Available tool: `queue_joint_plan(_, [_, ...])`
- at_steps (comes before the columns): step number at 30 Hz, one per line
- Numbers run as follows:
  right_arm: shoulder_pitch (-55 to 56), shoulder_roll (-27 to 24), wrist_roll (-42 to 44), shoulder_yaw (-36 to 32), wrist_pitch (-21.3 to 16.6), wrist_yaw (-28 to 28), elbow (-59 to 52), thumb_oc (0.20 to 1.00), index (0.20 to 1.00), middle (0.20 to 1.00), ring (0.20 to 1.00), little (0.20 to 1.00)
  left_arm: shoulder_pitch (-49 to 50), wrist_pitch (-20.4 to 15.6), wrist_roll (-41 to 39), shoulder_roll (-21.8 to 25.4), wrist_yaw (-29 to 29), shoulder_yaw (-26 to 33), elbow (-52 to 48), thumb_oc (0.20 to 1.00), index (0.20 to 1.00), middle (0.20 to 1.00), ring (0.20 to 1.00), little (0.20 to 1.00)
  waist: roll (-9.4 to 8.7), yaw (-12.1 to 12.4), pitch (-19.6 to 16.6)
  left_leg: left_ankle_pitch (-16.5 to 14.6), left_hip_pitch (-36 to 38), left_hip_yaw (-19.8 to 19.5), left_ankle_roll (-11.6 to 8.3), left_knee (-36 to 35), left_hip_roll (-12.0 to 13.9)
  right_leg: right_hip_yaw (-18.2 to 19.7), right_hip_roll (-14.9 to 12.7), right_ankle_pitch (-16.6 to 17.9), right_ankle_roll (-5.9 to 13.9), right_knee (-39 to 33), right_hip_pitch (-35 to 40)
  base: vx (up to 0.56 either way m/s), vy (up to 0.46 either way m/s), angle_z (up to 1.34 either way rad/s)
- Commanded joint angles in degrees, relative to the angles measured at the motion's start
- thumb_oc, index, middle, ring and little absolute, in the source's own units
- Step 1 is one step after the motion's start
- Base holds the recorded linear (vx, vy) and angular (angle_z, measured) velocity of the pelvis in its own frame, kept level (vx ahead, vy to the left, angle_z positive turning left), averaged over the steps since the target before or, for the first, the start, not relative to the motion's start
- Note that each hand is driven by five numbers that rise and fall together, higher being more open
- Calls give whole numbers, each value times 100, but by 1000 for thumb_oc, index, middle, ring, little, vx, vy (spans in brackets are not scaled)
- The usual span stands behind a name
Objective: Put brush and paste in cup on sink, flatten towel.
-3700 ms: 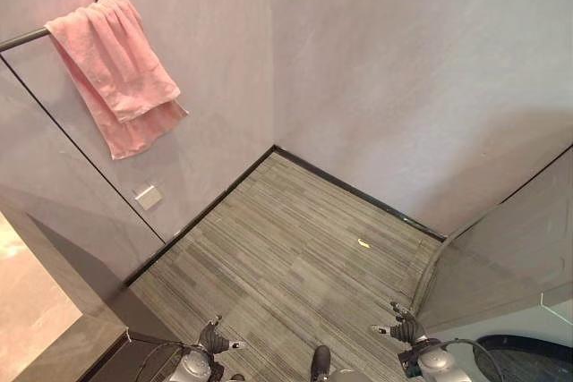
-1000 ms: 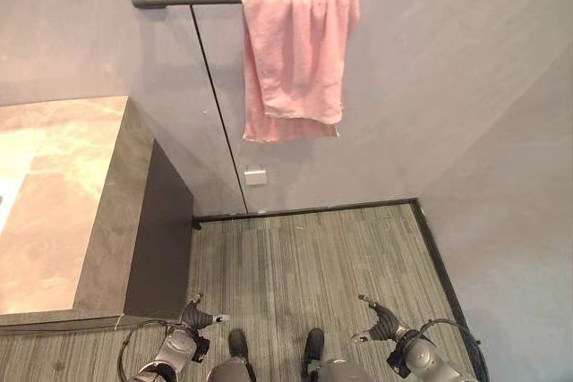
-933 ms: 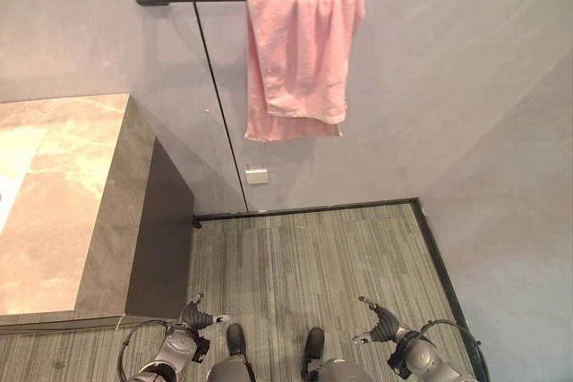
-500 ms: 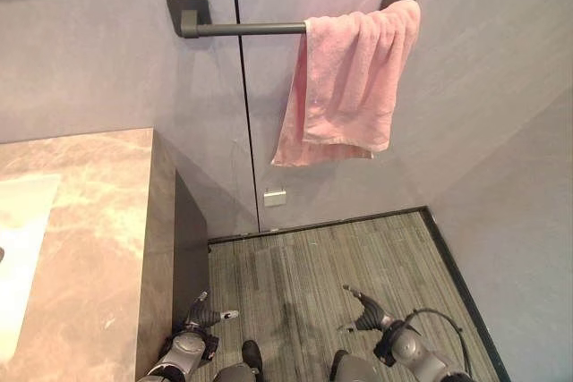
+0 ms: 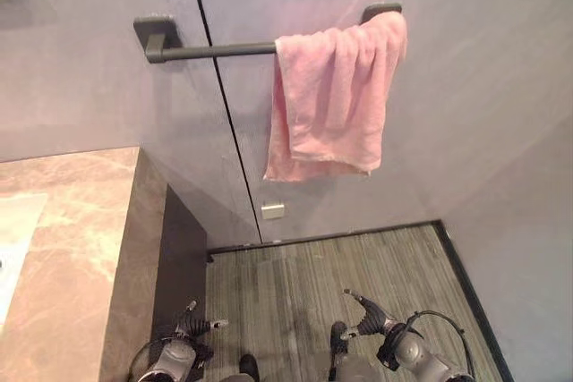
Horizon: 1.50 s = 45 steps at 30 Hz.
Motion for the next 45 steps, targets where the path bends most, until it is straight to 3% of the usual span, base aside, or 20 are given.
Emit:
queue_joint_plan(1, [-17, 23, 87, -10, -123, 20, -254, 1000, 1000, 1000, 1000, 1000, -142, -82, -61, 267, 30, 101, 144, 1000, 1000, 1000, 1000, 1000, -457, 20, -197, 192, -275, -289, -26, 353, -304, 545, -213, 101, 276, 640, -337, 89, -162, 27])
queue_joint_plan(6, [7, -176, 290, -159, -143, -48, -462, 1000, 1000, 1000, 1000, 1000, -100, -41, -124, 208, 14, 109, 93, 1000, 1000, 1000, 1000, 1000, -442, 9, -272, 328, -348, -419, -205, 518, -40, 377, 12, -122, 115, 484, -64, 83, -192, 25])
queue_joint_plan(7, [91, -277, 461, -306, -192, -67, -709, 1000, 1000, 1000, 1000, 1000, -122, -41, -108, 200, 23, 121, 57, 1000, 1000, 1000, 1000, 1000, -451, -22, -243, 399, -453, -378, -273, 819, 19, 318, 61, -219, 40, 519, 24, 38, -142, 34])
queue_joint_plan(8, [167, -402, 543, -434, -205, -55, -938, 1000, 1000, 1000, 1000, 1000, -142, -57, -126, 210, 33, 119, -16, 1000, 1000, 1000, 1000, 1000, -483, -37, -182, 443, -645, -390, -316, 1332, -61, 279, 58, -267, -39, 569, 88, 38, -140, 42])
queue_joint_plan(10, [229, -444, 536, -482, -215, -65, -1005, 1000, 1000, 1000, 1000, 1000, -147, -57, -145, 216, 60, 113, -52, 1000, 1000, 1000, 1000, 1000, -492, -44, -177, 447, -712, -439, -311, 1426, -129, 265, 50, -290, -42, 590, 113, 15, -28, 41])
queue_joint_plan(13, [459, -609, 629, -791, -246, -108, -1433, 1000, 1000, 1000, 1000, 1000, -198, -80, -105, 208, 89, 73, -121, 1000, 1000, 1000, 1000, 1000, -433, -138, -275, 542, -719, -76, -270, 446, 29, 205, -66, -314, 97, 550, 170, 70, 75, 22])
queue_joint_plan(14, [370, -615, 673, -893, -229, -190, -1378, 1000, 1000, 1000, 1000, 1000, -204, -90, -93, 235, 102, 30, -211, 1000, 1000, 1000, 1000, 1000, -378, -107, -295, 551, -743, -313, -254, 325, -13, 271, -104, -301, 138, 542, 162, 101, 99, 27])
queue_joint_plan(17, [420, -708, 618, -1148, -205, -266, -1624, 1000, 1000, 1000, 1000, 1000, -170, -95, -27, 294, 62, 6, -469, 1000, 1000, 1000, 1000, 1000, -269, -150, -469, 624, -406, -134, -285, -150, -25, 319, -122, -223, 175, 406, 193, 113, 75, -6])
queue_joint_plan(26, [350, -1239, 522, -1903, -154, -260, -2350, 1000, 1000, 1000, 1000, 1000, 100, -147, -81, 699, -171, 84, -1653, 1000, 1000, 1000, 1000, 1000, -198, -102, -564, 537, -32, 113, -237, -239, -42, 463, -157, -185, 210, 305, 337, 40, 19, -20])
queue_joint_plan(32, [-264, -1615, 1667, -2205, -199, -178, -2092, 1000, 1000, 1000, 1000, 1000, -28, -175, -518, 1117, -465, 37, -2585, 1000, 1000, 1000, 1000, 1000, -137, -108, -562, 578, -101, 106, -317, -239, 18, 438, -142, -151, 222, 202, 341, -13, -18, 0])
queue_joint_plan(33, [-1055, -1902, 2627, -1940, -190, 70, -1657, 1000, 1000, 1000, 1000, 1000, -394, -199, -992, 1415, -675, -201, -2992, 1000, 1000, 1000, 1000, 1000, -68, -82, -491, 658, -215, 76, -394, -239, 57, 372, -129, -126, 214, 151, 299, -79, -71, -1])
queue_joint_plan(35, [-1585, -1992, 2996, -1685, -167, 133, -1306, 1000, 1000, 1000, 1000, 1000, -624, -214, -1295, 1487, -778, -341, -3116, 1000, 1000, 1000, 1000, 1000, -4, -67, -450, 681, -261, 60, -413, -239, 61, 359, -129, -109, 210, 120, 278, -67, -40, 3])
queue_joint_plan(37, [-1857, -1995, 3171, -1535, -159, 166, -1082, 1000, 1000, 1000, 1000, 1000, -734, -222, -1396, 1490, -791, -410, -3145, 1000, 1000, 1000, 1000, 1000, 36, -71, -429, 698, -279, 51, -424, -239, 63, 342, -129, -102, 203, 105, 272, -26, -13, 5])
queue_joint_plan(40, [-3072, -1814, 4161, -1023, -104, 281, -86, 1000, 1000, 1000, 1000, 1000, -1345, -252, -1831, 1479, -835, -790, -3157, 1000, 1000, 1000, 1000, 1000, 196, -7, -384, 761, -339, 22, -474, -239, 71, 277, -141, -78, 189, 47, 274, -22, -15, 4])
queue_joint_plan(45, [-3769, -1643, 4534, -877, -85, 196, 339, 1000, 1000, 1000, 1000, 1000, -1765, -264, -1915, 1483, -800, -1024, -3239, 1000, 1000, 1000, 1000, 1000, 291, 31, -363, 800, -383, -11, -493, -239, 61, 225, -153, -69, 184, 19, 297, -7, -6, 11])
